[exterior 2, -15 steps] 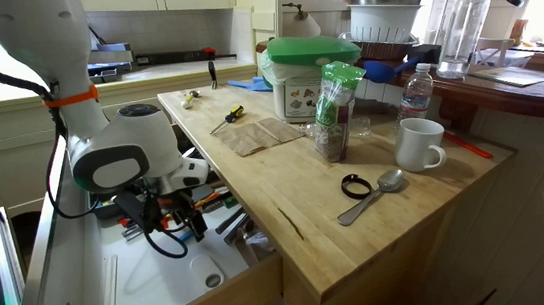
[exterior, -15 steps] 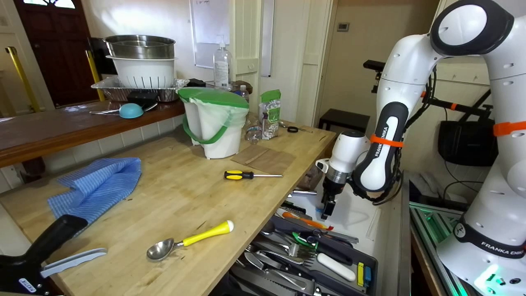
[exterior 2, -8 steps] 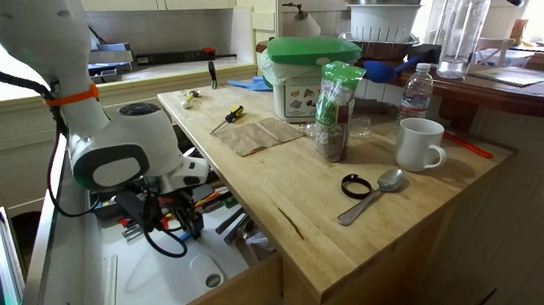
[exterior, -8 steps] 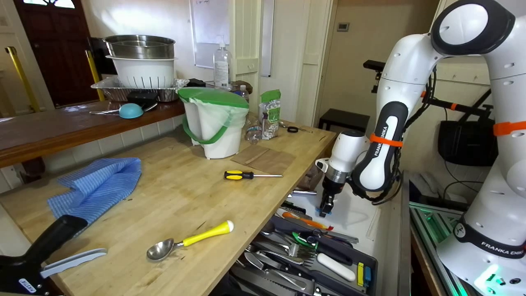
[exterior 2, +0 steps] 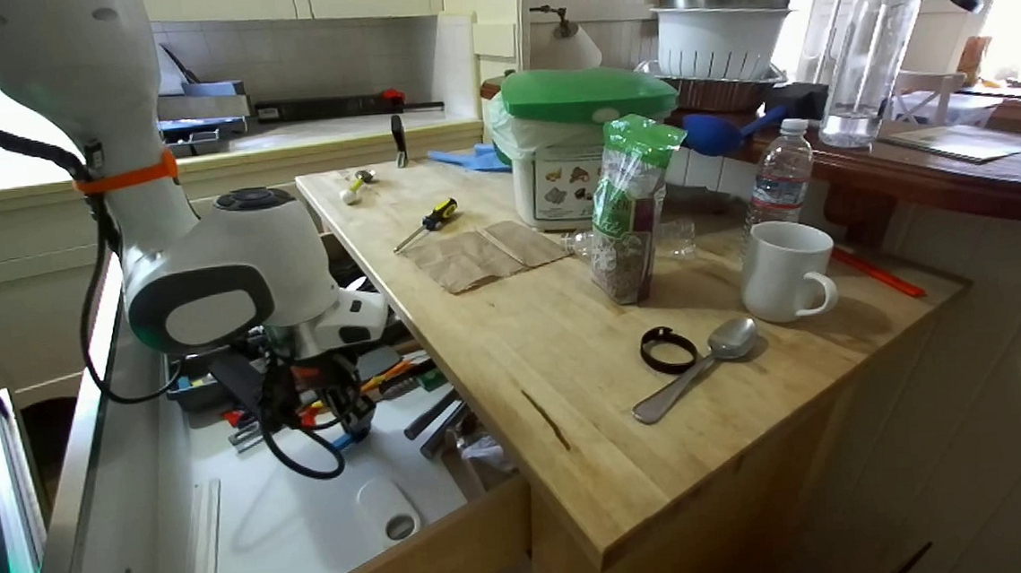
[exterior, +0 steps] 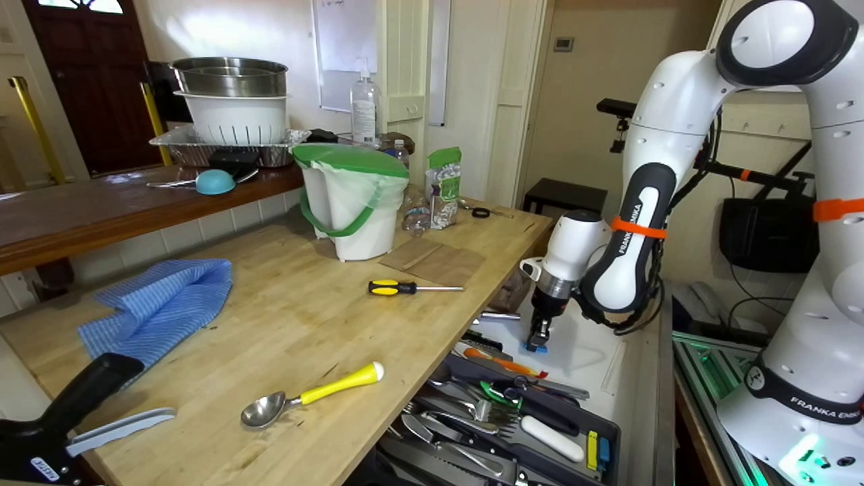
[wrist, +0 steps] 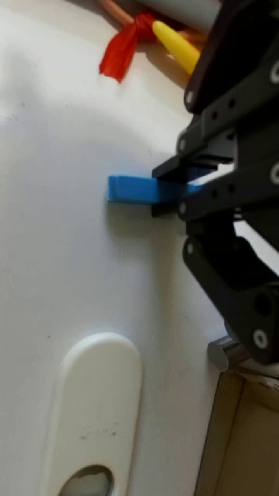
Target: Move the blue object to the top of the drawers
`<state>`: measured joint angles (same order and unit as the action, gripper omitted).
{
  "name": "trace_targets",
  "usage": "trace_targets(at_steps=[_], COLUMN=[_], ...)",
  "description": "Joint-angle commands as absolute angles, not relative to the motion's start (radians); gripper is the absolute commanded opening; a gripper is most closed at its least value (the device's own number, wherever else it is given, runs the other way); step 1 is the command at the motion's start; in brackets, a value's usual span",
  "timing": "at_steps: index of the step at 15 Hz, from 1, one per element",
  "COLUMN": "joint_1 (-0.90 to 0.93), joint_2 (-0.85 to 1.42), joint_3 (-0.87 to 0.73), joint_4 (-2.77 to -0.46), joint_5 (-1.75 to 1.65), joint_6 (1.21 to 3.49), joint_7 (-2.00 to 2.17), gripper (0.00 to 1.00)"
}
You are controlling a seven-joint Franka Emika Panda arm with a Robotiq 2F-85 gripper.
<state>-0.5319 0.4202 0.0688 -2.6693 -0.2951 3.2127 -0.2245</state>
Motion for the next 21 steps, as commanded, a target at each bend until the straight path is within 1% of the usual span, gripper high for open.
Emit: trace_targets(at_steps=[1, 2, 3, 7, 10, 11, 12, 16, 21], joint_1=[-0.615, -0.681, -0.744, -0.952, -1.113, -1.184, -1.232, -1.413, -1.658], joint_2=[0.226, 0.173, 0.229, 0.16, 0.159, 0.176, 0.196, 0.163, 0.206], joint_3=[0.161, 0.225, 0.294, 0.558, 0.773, 0.869, 0.943, 1.172, 1.392], joint_4=[-2.824, -2.86, -2.756, -2.76, -2.743, -2.761, -2.743, -2.748, -2.716], joint_5=[-0.286, -0.326, -0.381, -0.411, -0.394, -0.394, -0.428, -0.468, -0.554], joint_6=[3.2, 3.207, 3.169, 3.229, 3.2, 3.191, 3.128, 3.073, 3.084], joint_7=[-0.269, -0.266, -0.235, -0.207, -0.202, -0.229, -0.257, -0.396, -0.605], gripper=[0.04, 0.04, 0.04, 0.04, 0.04, 0.04, 0.04, 0.04, 0.04])
